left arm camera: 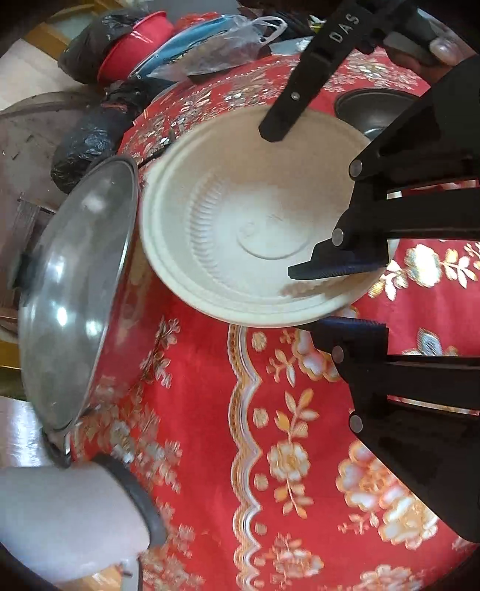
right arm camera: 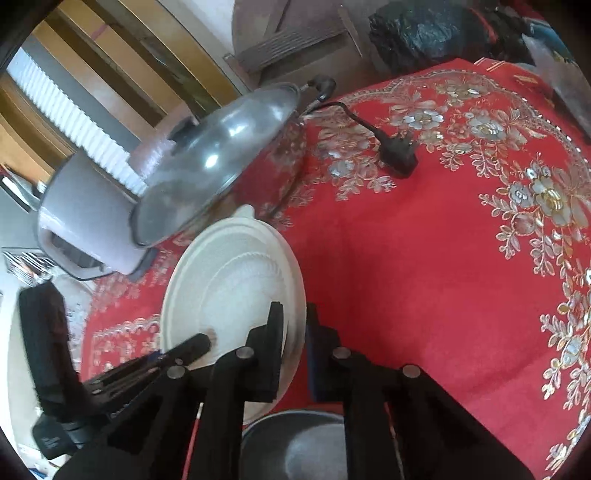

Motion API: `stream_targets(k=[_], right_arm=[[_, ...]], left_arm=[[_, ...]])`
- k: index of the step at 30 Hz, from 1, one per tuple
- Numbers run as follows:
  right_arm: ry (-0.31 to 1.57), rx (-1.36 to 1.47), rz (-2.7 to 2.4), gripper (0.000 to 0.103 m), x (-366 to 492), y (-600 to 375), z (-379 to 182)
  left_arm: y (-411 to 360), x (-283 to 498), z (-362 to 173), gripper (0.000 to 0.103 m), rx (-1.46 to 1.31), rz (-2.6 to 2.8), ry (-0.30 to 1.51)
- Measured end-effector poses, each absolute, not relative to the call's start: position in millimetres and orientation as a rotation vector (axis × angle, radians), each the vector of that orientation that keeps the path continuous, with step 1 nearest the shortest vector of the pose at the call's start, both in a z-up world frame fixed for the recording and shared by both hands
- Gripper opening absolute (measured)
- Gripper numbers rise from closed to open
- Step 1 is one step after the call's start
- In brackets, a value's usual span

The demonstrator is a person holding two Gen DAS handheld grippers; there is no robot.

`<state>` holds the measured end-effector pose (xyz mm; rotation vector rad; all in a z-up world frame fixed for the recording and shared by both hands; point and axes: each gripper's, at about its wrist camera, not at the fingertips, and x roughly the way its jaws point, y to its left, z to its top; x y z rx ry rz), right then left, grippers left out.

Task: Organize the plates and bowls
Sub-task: 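Carry the cream bowl with both grippers and lower it onto the stack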

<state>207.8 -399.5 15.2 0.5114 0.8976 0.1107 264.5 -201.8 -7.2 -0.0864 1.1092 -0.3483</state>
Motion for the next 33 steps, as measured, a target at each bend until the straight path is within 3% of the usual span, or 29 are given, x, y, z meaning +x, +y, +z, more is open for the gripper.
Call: stream_targets(k=[13,33], right_arm=[[0.891,0.474,0.268,0.008,148.8,-321.0,41.5],[0.938,0.369,0.691,0.011,65.3,-116.3,63.4]], left_arm=[[-114.6,176.6,42.1,0.018,-0.09,-0.258,1.032],[102.5,14.9,79.2,0.018,-0.207,0.041,0.944]])
